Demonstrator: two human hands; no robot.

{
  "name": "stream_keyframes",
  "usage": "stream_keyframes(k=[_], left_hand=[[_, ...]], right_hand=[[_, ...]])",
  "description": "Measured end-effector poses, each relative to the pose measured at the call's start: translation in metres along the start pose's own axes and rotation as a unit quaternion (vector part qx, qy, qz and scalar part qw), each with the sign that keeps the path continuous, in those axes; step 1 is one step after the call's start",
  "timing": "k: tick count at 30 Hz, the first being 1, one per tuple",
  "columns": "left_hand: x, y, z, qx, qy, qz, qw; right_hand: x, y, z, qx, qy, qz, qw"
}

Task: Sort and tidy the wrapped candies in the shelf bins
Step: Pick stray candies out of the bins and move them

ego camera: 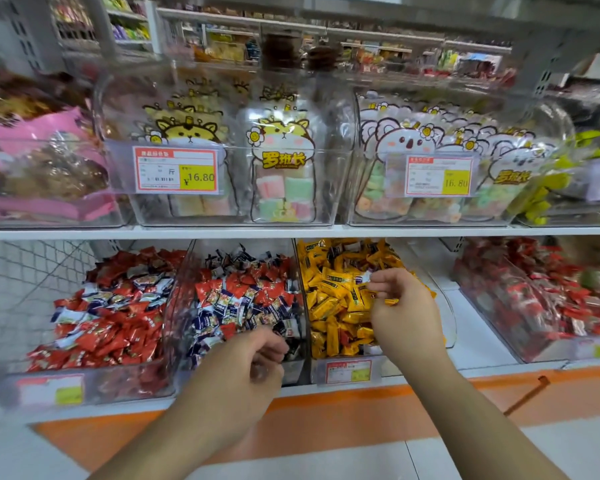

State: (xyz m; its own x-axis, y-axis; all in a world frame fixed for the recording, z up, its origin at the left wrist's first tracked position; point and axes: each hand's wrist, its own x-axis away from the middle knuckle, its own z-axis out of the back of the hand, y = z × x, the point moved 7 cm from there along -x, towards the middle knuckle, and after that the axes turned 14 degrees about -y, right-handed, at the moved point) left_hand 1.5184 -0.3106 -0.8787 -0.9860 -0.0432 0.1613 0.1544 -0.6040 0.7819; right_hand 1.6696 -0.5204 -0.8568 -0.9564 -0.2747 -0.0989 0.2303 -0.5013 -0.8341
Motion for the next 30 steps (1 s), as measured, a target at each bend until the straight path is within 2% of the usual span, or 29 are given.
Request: stream_keyframes(k=[6, 11, 15, 17, 20, 26, 30], left_hand=[[-0.001, 0.009, -0.003, -0.058, 0.025, -0.031, 0.998], [-0.039, 0.042, -0.018, -0.165, 0.036, -0.123, 0.978], [-0.081, 0.057, -0.038, -0.282, 0.028, -0.177, 0.943], [-0.096, 0.053, -0.043, -0.326, 0.024, -0.170, 0.930], [-0.105, 0.044, -0.041, -0.321, 0.036, -0.149, 0.934], [-0.109, 0.034, -0.040, -0.323, 0.040, -0.138, 0.935], [-0.107, 0.036, -0.040, -0.329, 0.051, -0.133, 0.934]], right_hand=[[0.003, 0.010, 0.013, -0.009, 0.001, 0.004, 1.000], [-0.005, 0.020, 0.011, 0.112, -0.069, 0.041, 0.990], [-0.015, 0.021, -0.012, 0.234, -0.128, 0.140, 0.953], [-0.022, 0.023, -0.016, 0.257, -0.110, 0.163, 0.946], [-0.033, 0.027, -0.015, 0.302, -0.059, 0.171, 0.936], [-0.039, 0.045, 0.000, 0.312, 0.002, 0.121, 0.942], [-0.033, 0.040, 0.007, 0.310, 0.002, 0.105, 0.945]])
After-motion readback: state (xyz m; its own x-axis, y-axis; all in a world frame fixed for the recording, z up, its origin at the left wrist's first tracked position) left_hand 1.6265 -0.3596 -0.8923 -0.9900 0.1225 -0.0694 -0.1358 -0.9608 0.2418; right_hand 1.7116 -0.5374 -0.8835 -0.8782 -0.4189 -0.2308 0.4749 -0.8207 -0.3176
